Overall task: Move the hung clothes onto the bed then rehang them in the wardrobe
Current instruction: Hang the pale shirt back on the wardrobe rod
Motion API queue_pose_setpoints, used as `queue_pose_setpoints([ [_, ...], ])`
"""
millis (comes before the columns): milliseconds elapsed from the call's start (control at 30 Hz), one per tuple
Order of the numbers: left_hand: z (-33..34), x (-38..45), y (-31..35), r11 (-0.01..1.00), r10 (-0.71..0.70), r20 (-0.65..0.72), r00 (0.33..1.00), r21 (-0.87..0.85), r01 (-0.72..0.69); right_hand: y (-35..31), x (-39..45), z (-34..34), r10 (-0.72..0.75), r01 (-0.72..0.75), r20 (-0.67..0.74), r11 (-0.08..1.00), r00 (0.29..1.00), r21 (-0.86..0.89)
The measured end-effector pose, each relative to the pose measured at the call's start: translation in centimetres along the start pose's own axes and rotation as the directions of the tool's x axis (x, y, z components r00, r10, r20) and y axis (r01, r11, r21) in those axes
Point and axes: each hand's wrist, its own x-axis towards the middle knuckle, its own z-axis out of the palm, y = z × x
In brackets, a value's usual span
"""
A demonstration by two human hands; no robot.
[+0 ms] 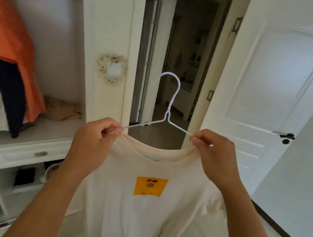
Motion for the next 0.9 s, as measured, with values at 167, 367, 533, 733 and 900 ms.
queue_pose_setpoints([
  [167, -4.7, 1.1, -4.3, 0.997, -0.045, -0.060, 0.997, 0.062, 0.049, -3.1, 3.3, 6.4, -0.082, 0.077, 0.055, 0.993, 0.995, 0.086],
  [367, -10.4, 3.2, -10.0, 0.984, -0.081, -0.122, 0.989, 0.151, 0.099, -7.3, 6.4, 14.2, -0.142, 0.123, 0.128, 0.981, 0.981, 0.148],
  [533, -15.8, 6.5, -14.3, 0.984, -0.057, -0.112, 0.992, 0.159, 0.074, -11.5, 9.3, 19.9, -0.164, 0.148, 0.115, 0.980, 0.980, 0.136],
  [733, -21.9, 10.9, -19.5, 0.982, -0.063, -0.129, 0.990, 0.168, 0.085, -17.0, 12.8, 25.8, -0.173, 0.162, 0.167, 0.984, 0.971, 0.075],
  [900, -25.6, 13.8, -23.4, 0.972, -0.056, -0.161, 0.985, 0.217, 0.091, -20.3, 15.5, 30.3, -0.201, 0.197, 0.226, 0.980, 0.953, 0.038],
])
